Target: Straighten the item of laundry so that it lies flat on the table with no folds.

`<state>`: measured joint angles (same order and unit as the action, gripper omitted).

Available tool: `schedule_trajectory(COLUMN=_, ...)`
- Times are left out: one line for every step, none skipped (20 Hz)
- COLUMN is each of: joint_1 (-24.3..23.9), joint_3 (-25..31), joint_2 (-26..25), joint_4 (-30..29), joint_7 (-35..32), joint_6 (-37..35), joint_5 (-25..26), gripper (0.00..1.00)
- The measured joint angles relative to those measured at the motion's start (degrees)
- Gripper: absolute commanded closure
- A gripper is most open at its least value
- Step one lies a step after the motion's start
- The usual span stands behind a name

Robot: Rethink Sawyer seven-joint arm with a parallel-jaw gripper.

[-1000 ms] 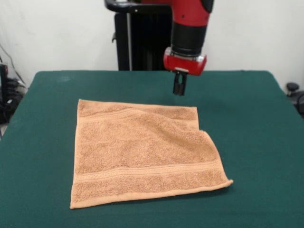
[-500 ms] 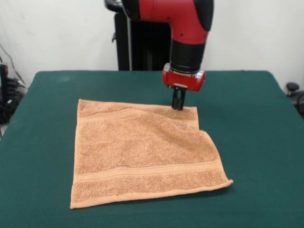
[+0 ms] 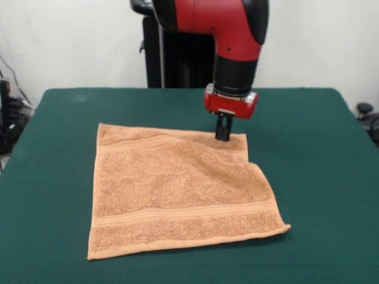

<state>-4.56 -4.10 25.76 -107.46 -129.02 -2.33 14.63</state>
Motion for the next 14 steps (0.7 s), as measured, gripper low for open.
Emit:
schedule_trajectory(joint_1=0.0, joint_3=0.0, joint_2=0.0, joint_4=0.0, joint_7=0.0, joint_6=0.0, joint_5=0.0, gripper=1.0)
schedule_trajectory(joint_1=0.1, joint_3=0.0, joint_2=-0.1, joint_4=0.0, joint_7=0.0, joint_6=0.0, joint_5=0.0, gripper=1.0)
schedule_trajectory(joint_1=0.1, joint_3=-0.1, joint_2=-0.1, joint_4=0.0, joint_7=0.0, joint_6=0.0, joint_5=0.0, gripper=1.0)
schedule_trajectory(joint_1=0.1, joint_3=-0.1, joint_2=-0.1, joint_4=0.1, joint_7=0.0, joint_6=0.0, joint_5=0.0, gripper=1.0)
schedule_trajectory(joint_1=0.1, joint_3=-0.1, joint_2=-0.1, joint_4=0.1, joint_7=0.0, joint_6=0.0, joint_5=0.0, gripper=1.0)
schedule_trajectory(joint_1=0.1, joint_3=-0.1, joint_2=-0.2, joint_4=0.2, joint_7=0.0, joint_6=0.0, joint_5=0.0, gripper=1.0)
schedule_trajectory(joint_1=0.1, joint_3=-0.1, joint_2=-0.2, joint_4=0.2, joint_7=0.0, joint_6=0.0, joint_5=0.0, gripper=1.0)
schedule_trajectory(joint_1=0.0, joint_3=-0.1, joint_2=-0.2, joint_4=0.2, joint_7=0.0, joint_6=0.1, joint_5=0.0, gripper=1.0)
schedule_trajectory(joint_1=0.0, joint_3=-0.1, joint_2=-0.2, joint_4=0.1, joint_7=0.0, joint_6=0.2, joint_5=0.0, gripper=1.0)
schedule_trajectory(joint_1=0.0, joint_3=-0.1, joint_2=-0.3, joint_4=0.1, joint_7=0.0, joint_6=0.4, joint_5=0.0, gripper=1.0)
schedule_trajectory(joint_1=0.0, joint_3=-0.1, joint_2=-0.3, joint_4=0.1, joint_7=0.0, joint_6=0.6, joint_5=0.1, gripper=1.0)
schedule_trajectory(joint_1=0.0, joint_3=-0.1, joint_2=-0.3, joint_4=0.1, joint_7=0.0, joint_6=0.7, joint_5=0.3, gripper=1.0)
schedule_trajectory(joint_1=0.0, joint_3=-0.1, joint_2=-0.3, joint_4=0.1, joint_7=0.0, joint_6=1.2, joint_5=0.9, gripper=1.0)
schedule_trajectory(joint_1=0.0, joint_3=-0.1, joint_2=-0.3, joint_4=0.0, joint_7=0.0, joint_6=1.4, joint_5=1.2, gripper=1.0)
